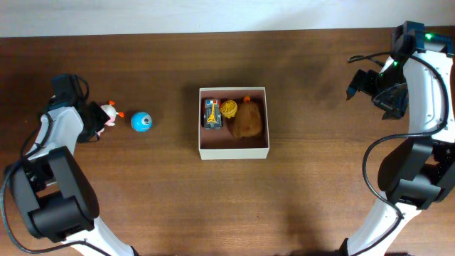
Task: Pack container
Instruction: 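Grasp the pink-white pig toy with the left gripper and lift it, then carry the pig right into the box and release it front-left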
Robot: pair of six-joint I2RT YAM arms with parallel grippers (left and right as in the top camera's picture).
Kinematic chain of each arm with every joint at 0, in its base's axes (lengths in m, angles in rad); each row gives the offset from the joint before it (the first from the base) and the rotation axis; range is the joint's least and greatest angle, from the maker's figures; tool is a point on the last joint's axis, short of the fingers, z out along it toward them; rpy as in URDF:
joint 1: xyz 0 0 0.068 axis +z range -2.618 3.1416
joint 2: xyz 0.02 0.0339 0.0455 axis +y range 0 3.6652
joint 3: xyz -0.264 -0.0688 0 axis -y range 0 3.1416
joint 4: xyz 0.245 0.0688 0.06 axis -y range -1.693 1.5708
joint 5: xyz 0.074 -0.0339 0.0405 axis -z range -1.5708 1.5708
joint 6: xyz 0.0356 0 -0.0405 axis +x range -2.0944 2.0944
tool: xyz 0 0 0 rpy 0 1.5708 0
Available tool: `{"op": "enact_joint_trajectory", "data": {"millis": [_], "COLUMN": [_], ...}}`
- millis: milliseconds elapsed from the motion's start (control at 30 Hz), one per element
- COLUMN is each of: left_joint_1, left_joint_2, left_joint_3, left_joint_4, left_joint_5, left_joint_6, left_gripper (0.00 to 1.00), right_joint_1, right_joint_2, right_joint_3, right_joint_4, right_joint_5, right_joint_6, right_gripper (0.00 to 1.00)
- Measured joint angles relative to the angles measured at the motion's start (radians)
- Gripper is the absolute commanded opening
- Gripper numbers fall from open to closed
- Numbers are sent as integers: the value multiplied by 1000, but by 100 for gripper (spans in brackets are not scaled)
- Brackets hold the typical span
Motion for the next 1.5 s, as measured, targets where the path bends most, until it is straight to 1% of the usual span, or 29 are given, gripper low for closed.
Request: {"op": "enact_joint_trajectory", "data": {"millis": [233, 500, 633, 767, 933, 1167, 1333, 1500], "left_joint_1": [0, -13, -77, -196, -362, -566, -676, -718], "left_joint_2": [-37, -235, -321, -343, -341, -341, -327, -248], "left_joint_3": [118, 222, 227, 229, 229, 229, 229, 229], "left_joint_4": [-73, -122, -176, -240, -330, -380, -412, -462], "left_joint_5": [149, 333, 377, 404, 390, 319, 241, 201], "left_joint_6": [33, 55, 74, 105, 127, 125, 73, 13], "left_gripper": [2, 2, 2, 2, 2, 2, 2, 2], "right_joint_1": [0, 0, 0, 0, 0, 0, 0, 0], "right_joint_2": [0, 0, 0, 0, 0, 0, 0, 0], "right_joint_3": [0, 0, 0, 0, 0, 0, 0, 0], "right_joint_4": [0, 0, 0, 0, 0, 0, 0, 0], "right_joint_5": [0, 0, 0, 0, 0, 0, 0, 0], "right_joint_6": [0, 0, 0, 0, 0, 0, 0, 0], "right_gripper": [99, 99, 99, 99, 99, 99, 99, 99]}}
